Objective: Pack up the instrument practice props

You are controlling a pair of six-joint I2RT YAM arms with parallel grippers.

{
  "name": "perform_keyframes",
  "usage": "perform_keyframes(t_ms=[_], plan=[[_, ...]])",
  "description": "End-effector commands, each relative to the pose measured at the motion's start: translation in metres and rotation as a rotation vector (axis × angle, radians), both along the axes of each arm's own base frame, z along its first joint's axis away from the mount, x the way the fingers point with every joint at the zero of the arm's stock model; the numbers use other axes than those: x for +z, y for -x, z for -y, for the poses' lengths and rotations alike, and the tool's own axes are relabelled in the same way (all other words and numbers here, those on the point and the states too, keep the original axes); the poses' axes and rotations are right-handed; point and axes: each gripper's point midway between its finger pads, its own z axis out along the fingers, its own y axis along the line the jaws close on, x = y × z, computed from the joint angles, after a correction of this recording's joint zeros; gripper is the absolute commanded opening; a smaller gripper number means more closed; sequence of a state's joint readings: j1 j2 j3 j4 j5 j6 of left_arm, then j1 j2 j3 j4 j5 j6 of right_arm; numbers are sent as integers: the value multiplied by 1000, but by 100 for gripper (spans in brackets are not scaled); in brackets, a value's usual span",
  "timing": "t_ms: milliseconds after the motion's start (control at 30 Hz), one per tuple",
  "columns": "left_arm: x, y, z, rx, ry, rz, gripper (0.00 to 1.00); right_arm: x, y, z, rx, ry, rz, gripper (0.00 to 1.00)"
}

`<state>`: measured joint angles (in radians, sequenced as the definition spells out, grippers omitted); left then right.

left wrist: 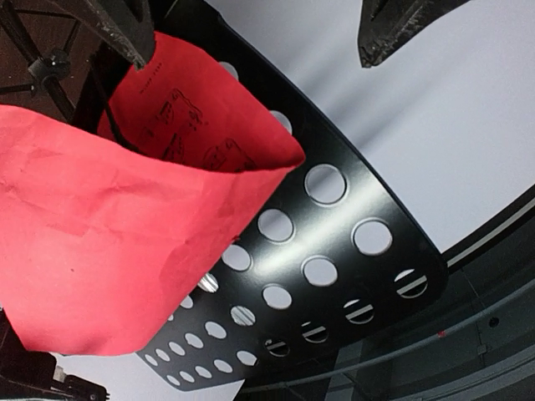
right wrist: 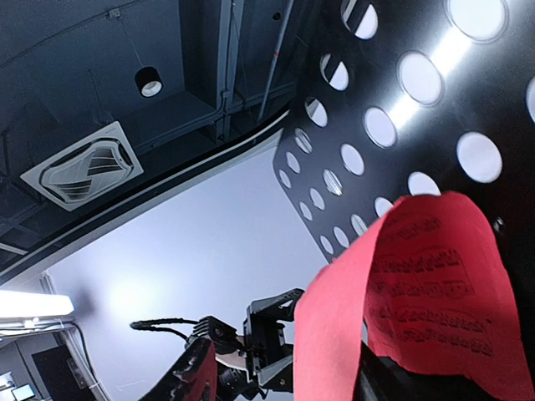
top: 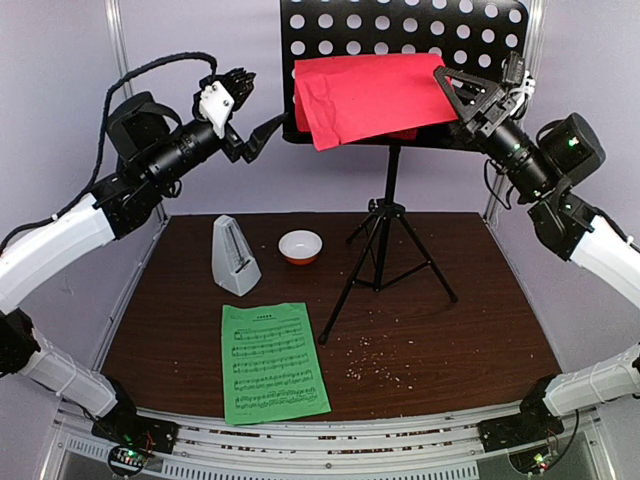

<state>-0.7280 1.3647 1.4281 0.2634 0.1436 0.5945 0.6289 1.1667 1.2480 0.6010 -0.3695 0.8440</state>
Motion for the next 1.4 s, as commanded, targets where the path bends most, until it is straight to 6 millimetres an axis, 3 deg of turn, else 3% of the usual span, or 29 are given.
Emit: perform_keyframes(t_ms=[0, 200, 333, 467, 633, 900, 1100, 1267, 1367], plan=[[34, 7, 11, -50, 14, 116, 87, 35, 16, 0, 43, -34, 100, 54], [48, 4, 32, -77, -18, 170, 87, 51, 12, -8, 57, -35, 131, 57], [45, 2, 45, -71, -68, 194, 85, 59, 11, -9, 57, -48, 145, 57], [38, -4, 49, -37, -100, 201, 78, 69, 14, -8, 64, -69, 168, 58], [38, -6, 50, -19, -104, 219, 78, 78, 18, -8, 71, -74, 188, 58], [51, 22, 77, -51, -104, 319, 79, 71, 10, -13, 65, -60, 158, 58], [60, 38, 78, -123, -50, 329, 76, 66, 3, -14, 37, -44, 135, 58], [75, 56, 78, -231, 21, 313, 60, 59, -7, -16, 11, -26, 108, 58], [81, 59, 82, -270, 41, 292, 41, 55, -11, -19, 8, -16, 93, 58]])
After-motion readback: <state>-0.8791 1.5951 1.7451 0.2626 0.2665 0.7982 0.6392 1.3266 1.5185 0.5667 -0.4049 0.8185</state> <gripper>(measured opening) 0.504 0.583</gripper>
